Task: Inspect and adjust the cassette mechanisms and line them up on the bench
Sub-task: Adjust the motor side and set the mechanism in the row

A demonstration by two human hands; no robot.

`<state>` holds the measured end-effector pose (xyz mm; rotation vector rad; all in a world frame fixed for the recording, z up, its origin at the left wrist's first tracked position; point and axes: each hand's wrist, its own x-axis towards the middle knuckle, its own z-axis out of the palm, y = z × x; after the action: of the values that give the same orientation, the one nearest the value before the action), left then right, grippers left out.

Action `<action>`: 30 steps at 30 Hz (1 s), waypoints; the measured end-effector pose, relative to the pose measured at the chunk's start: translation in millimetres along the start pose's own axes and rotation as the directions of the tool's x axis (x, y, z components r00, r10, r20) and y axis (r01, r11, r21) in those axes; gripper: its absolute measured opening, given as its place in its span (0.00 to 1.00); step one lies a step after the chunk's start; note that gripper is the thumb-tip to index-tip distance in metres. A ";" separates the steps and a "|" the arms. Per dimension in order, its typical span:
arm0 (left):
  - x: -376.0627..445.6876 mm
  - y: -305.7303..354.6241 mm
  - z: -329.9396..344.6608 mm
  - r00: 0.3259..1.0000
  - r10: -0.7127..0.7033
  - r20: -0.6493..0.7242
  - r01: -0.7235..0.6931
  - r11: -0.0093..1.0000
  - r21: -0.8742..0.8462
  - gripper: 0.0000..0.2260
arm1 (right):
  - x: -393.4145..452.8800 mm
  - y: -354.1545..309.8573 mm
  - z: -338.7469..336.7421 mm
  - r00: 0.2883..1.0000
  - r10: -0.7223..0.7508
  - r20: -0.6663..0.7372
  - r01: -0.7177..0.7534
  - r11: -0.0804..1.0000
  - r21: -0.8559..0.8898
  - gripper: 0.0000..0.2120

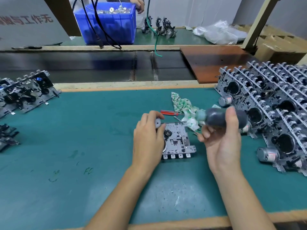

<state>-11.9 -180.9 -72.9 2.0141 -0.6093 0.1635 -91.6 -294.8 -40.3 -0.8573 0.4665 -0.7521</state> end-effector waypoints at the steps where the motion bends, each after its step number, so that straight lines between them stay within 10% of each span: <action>1: -0.6 -0.3 0.4 1.000 -0.013 0.005 0.013 1.000 0.009 0.08 | 0.1 0.2 0.4 1.000 0.008 -0.002 -0.008 1.000 -0.001 0.17; 11: 14.0 -13.7 -10.3 0.962 -0.240 0.133 0.259 0.953 -0.155 0.11 | 26.5 -23.5 18.7 0.945 -0.001 0.327 0.105 0.948 -0.300 0.20; 20: 11.6 -14.2 -4.5 0.946 -0.292 0.142 0.313 0.936 -0.159 0.13 | 67.3 31.4 59.1 0.889 0.095 0.449 0.381 0.393 -0.837 0.21; 27: 10.2 -15.6 -10.0 0.935 -0.278 0.223 0.323 0.925 -0.200 0.17 | 71.4 10.5 51.6 0.827 0.334 0.452 0.346 0.331 -0.878 0.25; 30: 11.2 -20.5 -13.1 0.927 -0.229 0.297 0.311 0.912 -0.267 0.17 | 59.6 -22.5 27.8 0.727 0.457 0.513 0.531 0.100 -0.842 0.42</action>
<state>9.4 -165.7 -78.4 1.7999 -0.4729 -0.3528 -43.8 -335.3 -10.3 -2.4682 0.1699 0.1165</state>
